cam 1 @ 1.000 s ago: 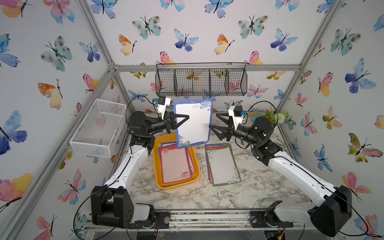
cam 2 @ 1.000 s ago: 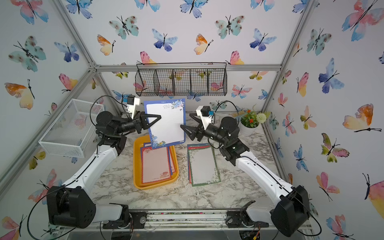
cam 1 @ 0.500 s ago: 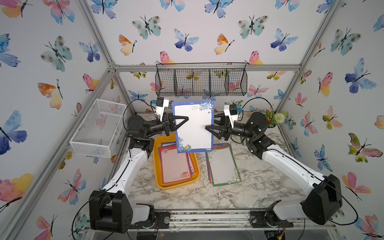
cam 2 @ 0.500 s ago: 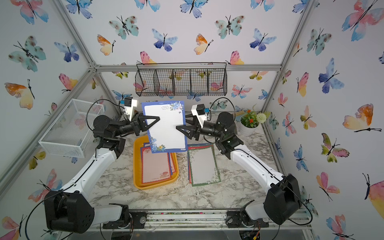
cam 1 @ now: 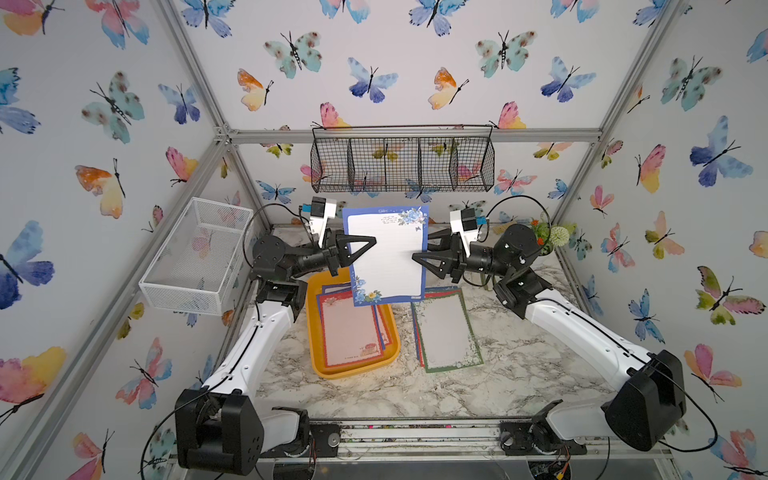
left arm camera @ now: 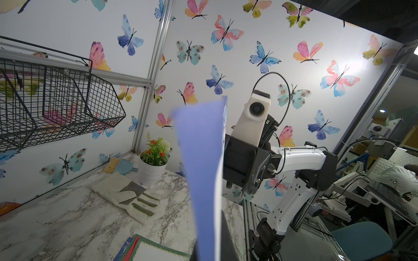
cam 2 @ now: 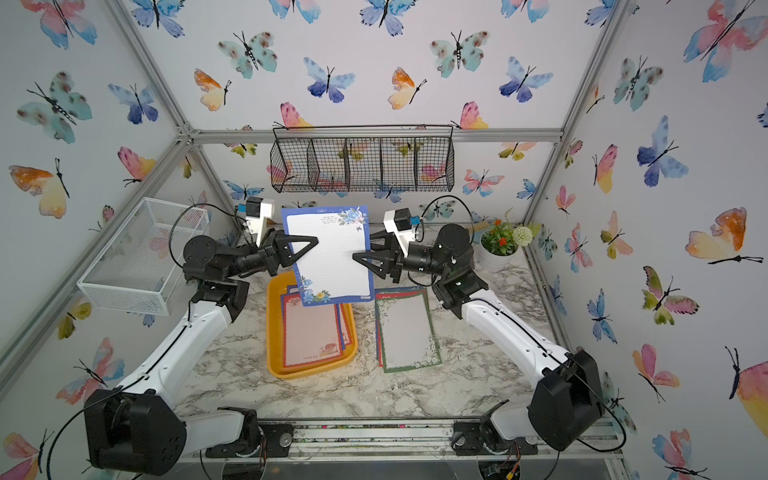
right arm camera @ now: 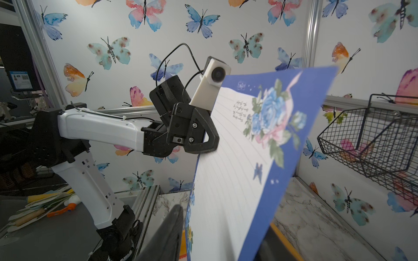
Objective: Take out the stationery paper from the storage box
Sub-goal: Pick up the stationery paper from the storage box, then place the stationery paper at the center of the board.
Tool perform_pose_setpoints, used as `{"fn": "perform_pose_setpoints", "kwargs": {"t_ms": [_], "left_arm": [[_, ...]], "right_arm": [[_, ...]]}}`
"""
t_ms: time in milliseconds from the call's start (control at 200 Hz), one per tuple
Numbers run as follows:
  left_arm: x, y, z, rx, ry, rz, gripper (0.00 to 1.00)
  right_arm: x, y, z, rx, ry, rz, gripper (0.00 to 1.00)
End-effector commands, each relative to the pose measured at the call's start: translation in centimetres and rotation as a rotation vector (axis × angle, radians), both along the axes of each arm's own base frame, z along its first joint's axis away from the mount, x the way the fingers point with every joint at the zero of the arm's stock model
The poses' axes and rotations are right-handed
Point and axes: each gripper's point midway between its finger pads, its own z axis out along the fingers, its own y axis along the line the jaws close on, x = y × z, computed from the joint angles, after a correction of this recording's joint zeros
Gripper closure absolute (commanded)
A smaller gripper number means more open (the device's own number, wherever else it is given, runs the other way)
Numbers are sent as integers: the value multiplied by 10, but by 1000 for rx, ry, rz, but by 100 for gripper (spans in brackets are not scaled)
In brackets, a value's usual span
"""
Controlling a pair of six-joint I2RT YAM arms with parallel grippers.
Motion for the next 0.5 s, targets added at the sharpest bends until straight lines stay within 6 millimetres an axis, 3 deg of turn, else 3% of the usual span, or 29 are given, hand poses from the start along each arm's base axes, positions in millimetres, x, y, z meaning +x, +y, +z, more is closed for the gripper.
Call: {"fn": "perform_pose_setpoints", "kwargs": {"t_ms": [0, 210, 496], "left_arm": [[-13, 1, 12, -6, -71, -4, 100], [-13, 0, 11, -4, -68, -8, 100], [-14, 0, 10, -4, -71, -7, 100]], "right_arm": [[-6, -5, 11, 15, -27, -3, 56], [17, 2, 0, 1, 46, -59, 52], [15, 14, -5, 22, 133, 68, 60]]}}
